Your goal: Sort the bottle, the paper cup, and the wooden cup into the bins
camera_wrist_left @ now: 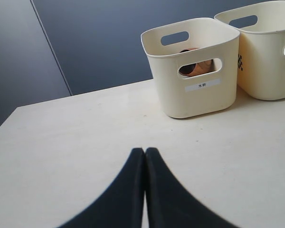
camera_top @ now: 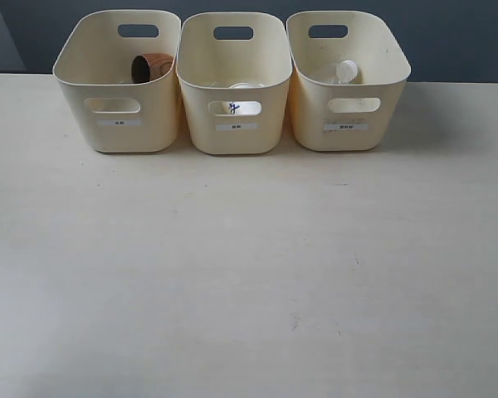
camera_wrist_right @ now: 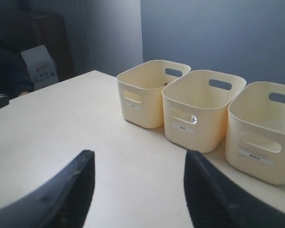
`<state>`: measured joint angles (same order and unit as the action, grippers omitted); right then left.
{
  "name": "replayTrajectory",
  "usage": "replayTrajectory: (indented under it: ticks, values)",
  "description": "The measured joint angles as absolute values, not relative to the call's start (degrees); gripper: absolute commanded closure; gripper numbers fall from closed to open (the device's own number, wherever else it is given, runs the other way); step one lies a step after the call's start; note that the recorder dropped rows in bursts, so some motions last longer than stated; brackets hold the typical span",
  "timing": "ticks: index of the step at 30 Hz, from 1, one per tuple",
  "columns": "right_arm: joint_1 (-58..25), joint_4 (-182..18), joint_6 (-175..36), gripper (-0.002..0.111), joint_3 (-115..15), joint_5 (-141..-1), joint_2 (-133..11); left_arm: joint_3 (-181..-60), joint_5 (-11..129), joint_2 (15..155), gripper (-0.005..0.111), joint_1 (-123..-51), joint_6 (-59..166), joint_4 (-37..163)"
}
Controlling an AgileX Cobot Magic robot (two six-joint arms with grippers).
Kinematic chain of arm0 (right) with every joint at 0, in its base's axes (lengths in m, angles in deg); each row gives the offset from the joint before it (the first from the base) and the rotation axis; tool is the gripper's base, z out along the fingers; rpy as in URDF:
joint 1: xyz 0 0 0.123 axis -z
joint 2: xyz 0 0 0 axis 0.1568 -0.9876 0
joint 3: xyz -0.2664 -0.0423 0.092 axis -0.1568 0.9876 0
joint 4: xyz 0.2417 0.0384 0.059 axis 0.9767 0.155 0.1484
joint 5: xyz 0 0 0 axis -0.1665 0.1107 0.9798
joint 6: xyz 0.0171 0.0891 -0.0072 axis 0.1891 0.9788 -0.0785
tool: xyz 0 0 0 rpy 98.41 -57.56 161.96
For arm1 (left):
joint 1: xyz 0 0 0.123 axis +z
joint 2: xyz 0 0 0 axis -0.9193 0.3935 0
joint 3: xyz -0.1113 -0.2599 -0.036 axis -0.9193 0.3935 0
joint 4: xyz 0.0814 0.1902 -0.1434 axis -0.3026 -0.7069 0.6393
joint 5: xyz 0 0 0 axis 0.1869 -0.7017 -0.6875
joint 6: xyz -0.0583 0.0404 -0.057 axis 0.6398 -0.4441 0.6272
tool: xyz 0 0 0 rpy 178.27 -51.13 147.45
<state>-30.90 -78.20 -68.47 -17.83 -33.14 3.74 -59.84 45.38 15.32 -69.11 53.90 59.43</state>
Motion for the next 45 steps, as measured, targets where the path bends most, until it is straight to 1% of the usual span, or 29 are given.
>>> replayTrajectory:
  ticks: [8, 13, 17, 22, 26, 31, 40, 45]
  values:
    - [-30.90, -81.66, -68.47, 0.054, -17.83, -33.14, 6.34, -59.84, 45.38, 15.32, 0.107, -69.11, 53.90, 59.43]
    - [-28.92, -83.07, -68.47, 0.054, -17.83, -33.37, 6.56, -59.84, 45.38, 15.32, 0.107, -69.11, 53.90, 59.43]
    - [-25.87, -83.70, -68.47, 0.054, -17.83, -34.76, 6.41, -59.84, 45.38, 15.32, 0.107, -69.11, 53.90, 59.43]
    - [-20.30, -84.03, -68.47, 0.054, -17.66, -36.18, 2.84, -59.84, 45.38, 15.32, 0.107, -69.11, 53.90, 59.43]
    - [-15.43, -83.51, -68.47, 0.054, -15.25, -40.36, 0.53, -59.84, 45.38, 15.32, 0.107, -69.11, 53.90, 59.43]
    - [-10.67, -83.12, -68.47, 0.054, -9.06, -47.41, 0.00, -59.84, 45.38, 15.32, 0.107, -69.11, 53.90, 59.43]
    - [-3.92, -78.32, -68.47, 0.054, 3.85, -64.16, -0.12, -59.84, 45.38, 15.32, 0.107, -69.11, 53.90, 59.43]
    - [0.61, -75.15, -68.47, 0.054, 8.08, -67.37, -0.12, -59.84, 45.38, 15.32, 0.107, -69.11, 53.90, 59.43]
